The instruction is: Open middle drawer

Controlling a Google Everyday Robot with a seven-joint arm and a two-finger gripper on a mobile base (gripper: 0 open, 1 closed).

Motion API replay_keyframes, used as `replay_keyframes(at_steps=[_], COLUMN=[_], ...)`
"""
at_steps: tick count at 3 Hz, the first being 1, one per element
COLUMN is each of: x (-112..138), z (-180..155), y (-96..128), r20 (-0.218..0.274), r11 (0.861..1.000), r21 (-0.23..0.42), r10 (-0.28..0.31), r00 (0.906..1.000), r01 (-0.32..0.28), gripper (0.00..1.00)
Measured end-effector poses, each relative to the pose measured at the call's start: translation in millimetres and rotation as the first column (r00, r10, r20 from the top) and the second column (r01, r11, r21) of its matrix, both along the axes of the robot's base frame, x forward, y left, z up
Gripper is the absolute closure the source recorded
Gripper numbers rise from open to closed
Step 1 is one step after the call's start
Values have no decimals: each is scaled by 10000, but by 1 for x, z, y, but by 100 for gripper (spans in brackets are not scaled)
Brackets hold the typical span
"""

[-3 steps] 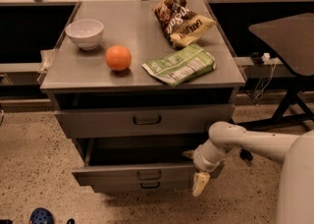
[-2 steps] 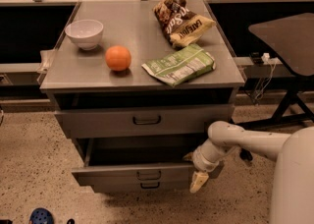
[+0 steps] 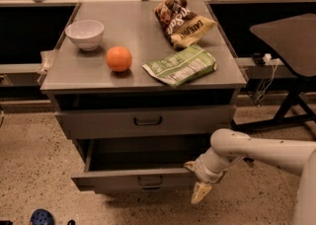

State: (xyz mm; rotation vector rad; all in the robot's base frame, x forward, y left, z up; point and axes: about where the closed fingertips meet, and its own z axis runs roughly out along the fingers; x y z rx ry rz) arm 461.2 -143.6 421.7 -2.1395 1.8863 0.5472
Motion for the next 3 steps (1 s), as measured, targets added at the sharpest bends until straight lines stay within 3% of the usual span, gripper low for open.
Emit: replay_keyframes(at_steps=[2,3], x=[-7,-7], z=[7,7], y=[2,2], r20=[-68,-68], r11=[10000,10000], r21=[13,13], r10=[67,67], r00=[10000,10000], r01=[-67,-67], gripper=[26,8])
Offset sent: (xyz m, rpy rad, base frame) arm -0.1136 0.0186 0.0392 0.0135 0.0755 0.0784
